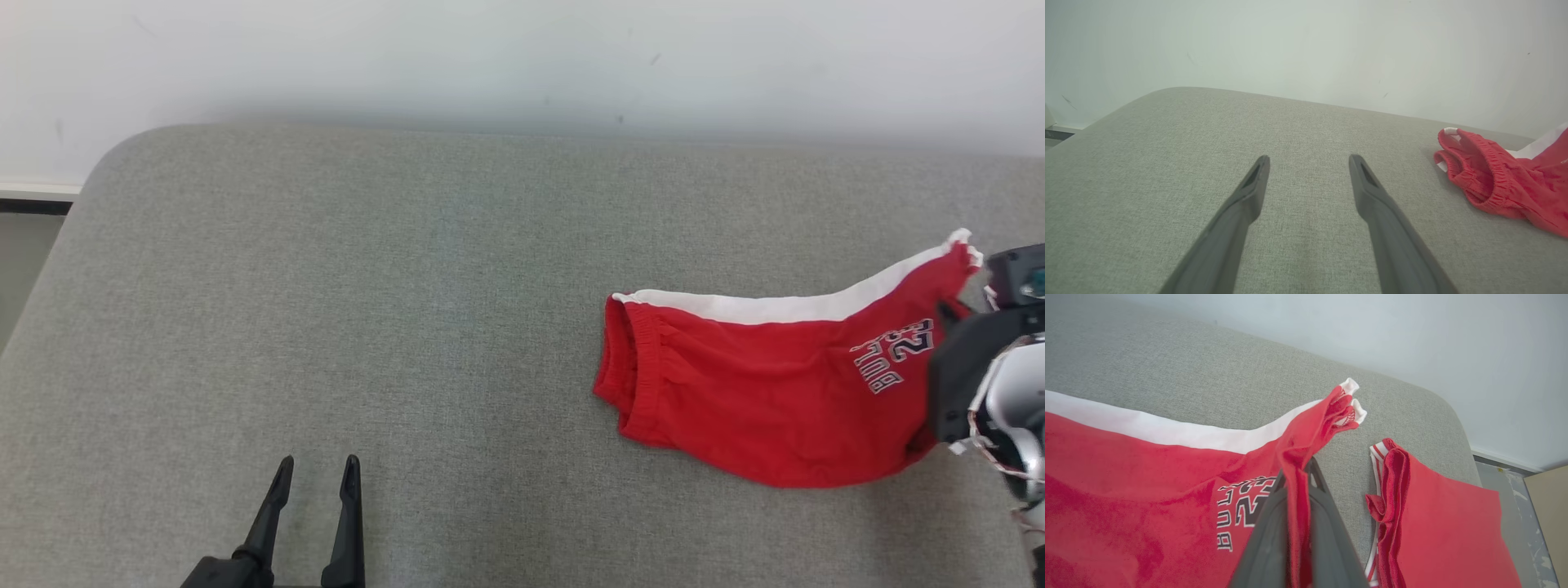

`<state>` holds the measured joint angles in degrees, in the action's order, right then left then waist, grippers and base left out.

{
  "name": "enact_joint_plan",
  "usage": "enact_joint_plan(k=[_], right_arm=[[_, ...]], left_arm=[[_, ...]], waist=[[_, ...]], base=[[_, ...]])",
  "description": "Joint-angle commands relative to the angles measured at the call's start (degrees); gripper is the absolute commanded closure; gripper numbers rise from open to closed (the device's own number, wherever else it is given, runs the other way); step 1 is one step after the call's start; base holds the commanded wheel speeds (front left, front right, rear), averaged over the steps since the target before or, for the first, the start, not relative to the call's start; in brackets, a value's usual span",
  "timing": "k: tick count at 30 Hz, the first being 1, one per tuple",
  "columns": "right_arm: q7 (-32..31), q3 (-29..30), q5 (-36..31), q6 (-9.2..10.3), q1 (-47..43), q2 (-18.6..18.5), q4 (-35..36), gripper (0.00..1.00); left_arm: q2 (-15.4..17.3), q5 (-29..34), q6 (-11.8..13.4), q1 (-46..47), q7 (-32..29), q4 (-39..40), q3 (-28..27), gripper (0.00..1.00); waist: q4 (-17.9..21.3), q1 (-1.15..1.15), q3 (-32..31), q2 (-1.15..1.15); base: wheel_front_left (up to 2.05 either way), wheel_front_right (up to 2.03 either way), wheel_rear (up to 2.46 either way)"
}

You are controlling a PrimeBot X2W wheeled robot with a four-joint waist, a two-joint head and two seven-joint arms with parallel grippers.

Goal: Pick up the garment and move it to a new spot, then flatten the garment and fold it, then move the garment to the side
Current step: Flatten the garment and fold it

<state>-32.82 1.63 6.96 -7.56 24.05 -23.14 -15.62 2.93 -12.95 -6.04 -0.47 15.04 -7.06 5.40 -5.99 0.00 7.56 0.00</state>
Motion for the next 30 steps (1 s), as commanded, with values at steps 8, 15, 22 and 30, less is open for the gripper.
enact_joint_plan(k=[8,15,22,30], right_arm=[[-2.28,-10.92,2.69,0.18,2.22,3.10,1.99,1.00],[-1.51,-18.51,4.49,0.18,4.97,6.37,-2.53,1.00],[0.99,-21.96,5.05,0.18,6.52,9.07,-8.43,1.00],[5.04,-22.94,4.46,0.17,8.12,11.42,-14.15,1.00]], left_arm=[[-0.07,-0.99,0.34,-1.15,0.16,-0.87,0.63,0.00],[-0.08,-1.68,0.50,-1.91,0.16,-1.12,1.32,0.00],[-0.07,-2.03,0.80,-1.94,0.16,-1.24,2.17,0.00],[-0.07,-2.26,0.81,-2.19,0.16,-1.42,2.37,0.00]], waist=[[-1.85,0.00,-1.38,0.00],[-3.77,0.00,-1.92,0.00],[-6.17,0.00,-1.87,0.00],[-8.26,0.00,-1.56,0.00]], base=[[0.00,0.00,0.00],[0.00,0.00,0.00],[0.00,0.00,0.00],[0.00,0.00,0.00]])
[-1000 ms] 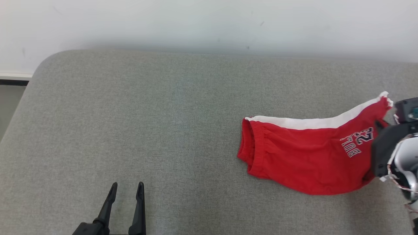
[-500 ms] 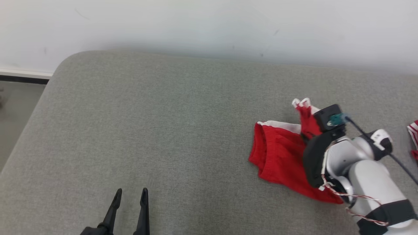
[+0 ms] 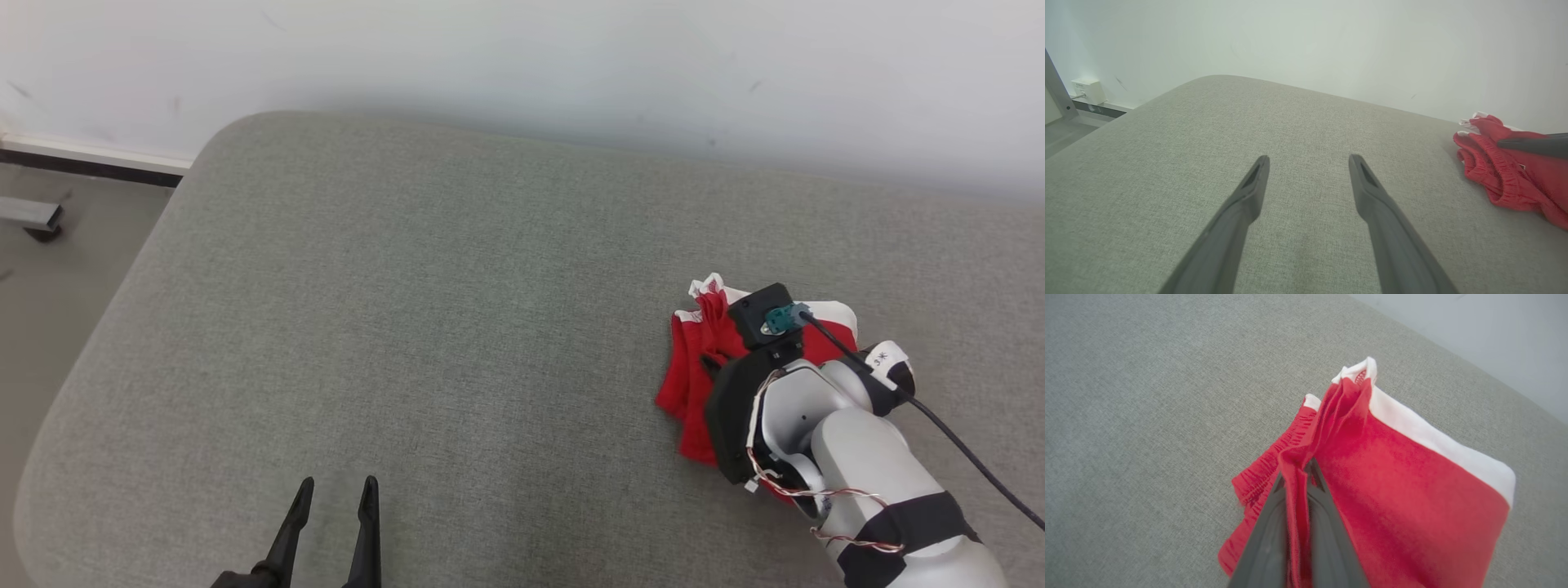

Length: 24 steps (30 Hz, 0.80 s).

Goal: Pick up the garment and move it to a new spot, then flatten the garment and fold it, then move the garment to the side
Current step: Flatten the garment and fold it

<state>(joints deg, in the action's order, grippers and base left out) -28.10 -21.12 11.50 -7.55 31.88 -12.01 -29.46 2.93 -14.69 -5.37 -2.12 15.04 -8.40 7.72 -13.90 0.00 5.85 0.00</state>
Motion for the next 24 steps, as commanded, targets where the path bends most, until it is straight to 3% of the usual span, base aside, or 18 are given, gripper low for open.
enact_joint_plan(k=[1,3,4,5,6,13,17,24], right_arm=[[0.51,-0.49,-0.02,0.16,0.36,0.50,-0.90,1.00],[0.94,-0.93,0.27,0.16,0.69,0.81,-1.81,1.00],[0.96,-1.19,0.50,0.16,0.81,0.90,-2.26,0.85],[1.09,-1.47,0.75,0.16,0.96,0.89,-2.61,0.28],[1.45,-1.64,0.92,0.16,1.14,0.90,-2.93,0.00],[4.41,-2.33,7.29,0.16,1.45,2.23,-0.56,0.00],[6.01,-1.23,10.78,0.17,0.79,-0.43,3.35,0.00],[9.26,7.55,7.13,0.16,-4.18,-5.05,5.25,0.00]], left_arm=[[-0.07,-0.60,0.23,-0.52,0.16,-0.08,-0.02,0.00],[-0.07,-0.74,0.32,-0.46,0.16,-0.04,-0.09,0.00],[-0.07,-0.77,0.31,-0.42,0.16,0.00,-0.15,0.00],[-0.07,-0.82,0.41,-0.38,0.16,0.03,-0.20,0.00],[-0.07,-0.86,0.51,-0.37,0.16,0.04,-0.27,0.00],[-0.06,-0.71,0.80,-0.68,0.16,0.18,-0.77,0.00],[-0.07,-0.59,0.87,-0.91,0.16,0.32,-1.03,0.00],[-0.07,-0.22,0.67,-1.05,0.16,0.42,-0.94,0.00]], waist=[[-0.47,0.00,0.15,0.00],[-0.63,0.00,0.16,0.00],[-0.66,0.00,0.17,0.00],[-0.64,0.00,0.16,0.00],[-0.58,0.00,0.15,0.00],[0.68,0.00,-0.64,0.00],[1.87,0.00,-1.53,0.00],[2.87,0.00,-2.17,0.00]], base=[[0.00,0.00,0.00],[0.00,0.00,0.00],[0.00,0.00,0.00],[0.00,0.00,0.00],[0.00,0.00,0.00],[0.00,0.00,0.00],[0.00,0.00,0.00],[0.00,0.00,0.00]])
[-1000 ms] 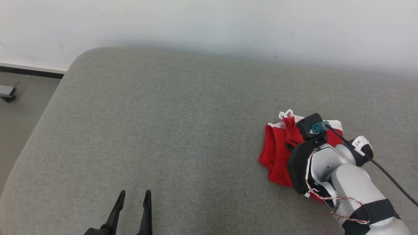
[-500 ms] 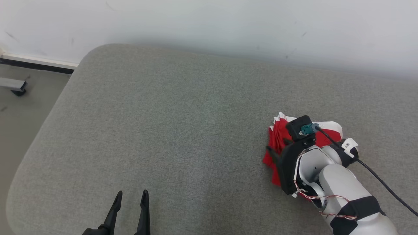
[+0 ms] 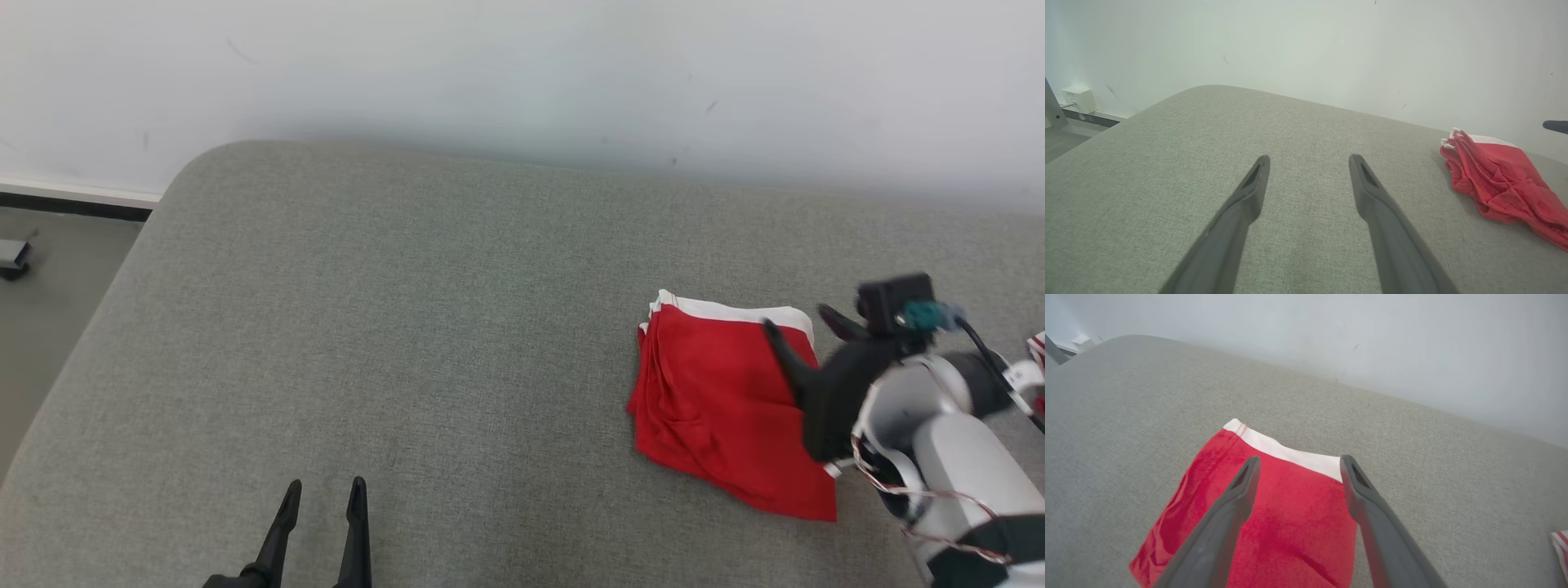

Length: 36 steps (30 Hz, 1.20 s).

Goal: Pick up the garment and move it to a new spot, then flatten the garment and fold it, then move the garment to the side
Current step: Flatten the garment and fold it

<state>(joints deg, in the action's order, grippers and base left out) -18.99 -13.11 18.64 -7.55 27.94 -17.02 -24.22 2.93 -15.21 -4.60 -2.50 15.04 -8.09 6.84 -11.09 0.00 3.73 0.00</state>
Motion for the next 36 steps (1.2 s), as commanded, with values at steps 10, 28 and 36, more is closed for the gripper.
enact_joint_plan(k=[10,28,36], right_arm=[[2.07,2.68,-5.57,0.16,-8.36,1.18,-0.88,1.00],[1.55,-14.43,-5.29,0.16,-8.91,6.83,-2.12,1.00],[3.93,-21.70,-0.96,0.16,-6.82,9.94,-4.07,1.00]], left_arm=[[-0.06,-0.17,-0.31,-0.22,0.16,-0.25,-0.15,0.00],[-0.06,-0.09,-0.46,-0.18,0.16,-0.68,-0.46,0.00],[-0.07,0.03,-0.50,-1.05,0.16,-0.79,-0.77,0.00]], waist=[[-0.17,0.00,0.54,0.00],[-0.32,0.00,-0.10,0.00],[0.13,0.00,-1.36,0.00]], base=[[0.00,0.00,0.00],[0.00,0.00,0.00],[0.00,0.00,0.00]])
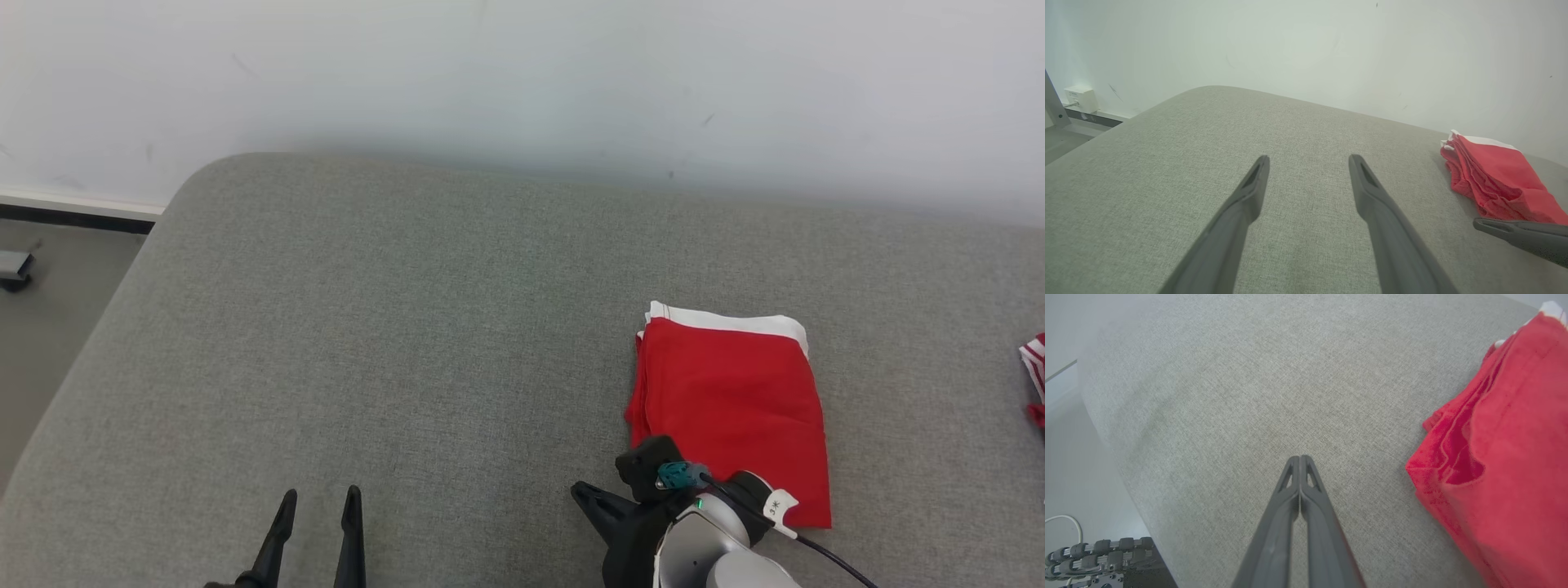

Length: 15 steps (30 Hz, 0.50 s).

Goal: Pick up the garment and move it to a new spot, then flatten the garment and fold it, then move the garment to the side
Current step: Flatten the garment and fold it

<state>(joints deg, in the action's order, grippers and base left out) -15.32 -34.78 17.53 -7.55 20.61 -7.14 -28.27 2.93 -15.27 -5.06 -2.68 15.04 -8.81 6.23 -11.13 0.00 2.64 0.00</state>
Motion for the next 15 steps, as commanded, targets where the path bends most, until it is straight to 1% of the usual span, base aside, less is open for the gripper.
enact_joint_plan(k=[1,4,8,10,14,15], right_arm=[[0.82,-0.52,0.81,0.16,0.66,0.35,0.15,1.00],[2.76,-1.48,2.97,0.16,0.88,0.96,1.27,1.00],[5.71,-0.22,4.95,0.16,-0.12,0.90,3.92,1.00],[7.47,2.17,4.81,0.16,-1.81,0.33,6.25,1.00],[9.01,6.52,3.52,0.16,-5.04,-0.41,9.84,1.00],[9.39,7.48,3.23,0.16,-5.96,-0.67,10.96,0.91]], left_arm=[[-0.07,0.12,0.02,-1.09,0.16,-0.08,-0.25,0.00],[-0.07,0.22,0.22,-1.75,0.16,0.09,-0.79,0.00],[-0.07,0.46,0.39,-3.01,0.16,0.40,-1.97,0.00],[-0.07,0.53,0.46,-3.80,0.16,0.82,-3.17,0.00],[-0.07,0.72,0.71,-4.76,0.16,1.55,-4.98,0.00],[-0.07,0.64,0.70,-4.80,0.16,1.75,-5.37,0.00]], waist=[[0.33,0.00,-0.53,0.00],[1.03,0.00,-1.44,0.00],[2.49,0.00,-2.99,0.00],[3.96,0.00,-3.78,0.00],[6.27,0.00,-4.52,0.00],[6.79,0.00,-4.64,0.00]], base=[[0.00,0.00,0.00],[0.00,0.00,0.00],[0.00,0.00,0.00],[0.00,0.00,0.00],[0.00,0.00,0.00],[0.00,0.00,0.00]])
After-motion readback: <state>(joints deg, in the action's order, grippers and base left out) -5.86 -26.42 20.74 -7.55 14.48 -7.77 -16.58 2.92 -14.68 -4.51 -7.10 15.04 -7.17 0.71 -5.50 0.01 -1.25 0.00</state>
